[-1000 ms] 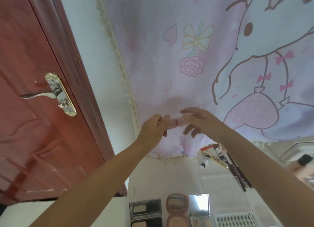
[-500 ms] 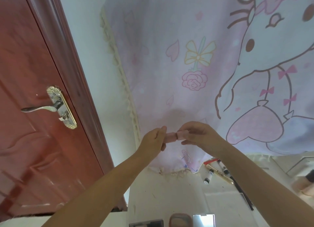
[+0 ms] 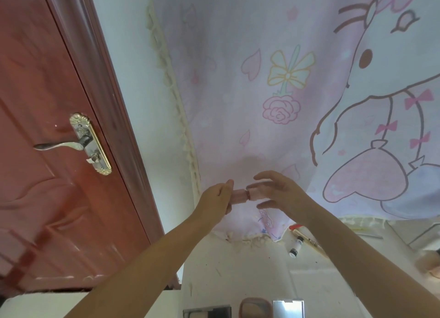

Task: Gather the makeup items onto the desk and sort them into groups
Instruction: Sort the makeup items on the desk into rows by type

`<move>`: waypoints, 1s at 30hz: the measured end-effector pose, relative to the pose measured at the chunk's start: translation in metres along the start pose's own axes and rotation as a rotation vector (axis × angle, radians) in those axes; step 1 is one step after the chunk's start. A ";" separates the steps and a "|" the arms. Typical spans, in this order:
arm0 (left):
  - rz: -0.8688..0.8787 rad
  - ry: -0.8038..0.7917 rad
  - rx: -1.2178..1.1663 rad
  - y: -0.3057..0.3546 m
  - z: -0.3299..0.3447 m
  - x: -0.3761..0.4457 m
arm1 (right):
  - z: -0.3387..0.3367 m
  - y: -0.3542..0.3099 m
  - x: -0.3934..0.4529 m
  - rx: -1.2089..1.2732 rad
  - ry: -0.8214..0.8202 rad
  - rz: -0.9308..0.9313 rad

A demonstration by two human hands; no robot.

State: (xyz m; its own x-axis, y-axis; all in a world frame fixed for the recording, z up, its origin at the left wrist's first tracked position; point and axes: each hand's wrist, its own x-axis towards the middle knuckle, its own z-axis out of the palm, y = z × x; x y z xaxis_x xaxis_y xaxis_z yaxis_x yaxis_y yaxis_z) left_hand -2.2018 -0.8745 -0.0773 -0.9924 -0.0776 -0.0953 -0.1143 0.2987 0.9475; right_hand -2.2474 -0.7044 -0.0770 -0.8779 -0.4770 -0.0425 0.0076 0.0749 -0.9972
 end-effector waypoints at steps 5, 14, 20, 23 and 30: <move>0.050 0.035 0.111 -0.001 0.002 0.000 | 0.005 -0.008 0.002 -0.244 -0.044 0.200; -0.094 0.005 -0.057 -0.003 -0.003 0.002 | 0.000 0.003 0.003 -0.046 -0.060 -0.010; -0.126 0.005 -0.064 -0.011 -0.001 -0.001 | 0.005 0.009 0.006 -0.101 -0.054 0.062; -0.165 0.004 -0.095 -0.017 -0.003 -0.001 | 0.005 0.015 0.007 -0.064 -0.054 -0.026; -0.223 -0.015 -0.158 -0.030 -0.004 0.000 | 0.012 0.021 0.009 0.003 -0.051 0.051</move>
State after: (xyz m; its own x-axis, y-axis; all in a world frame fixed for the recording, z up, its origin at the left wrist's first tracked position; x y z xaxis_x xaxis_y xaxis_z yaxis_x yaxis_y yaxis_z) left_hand -2.1985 -0.8872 -0.1049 -0.9442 -0.1099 -0.3104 -0.3228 0.1235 0.9384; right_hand -2.2496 -0.7172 -0.0985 -0.8509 -0.5165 -0.0962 0.0532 0.0976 -0.9938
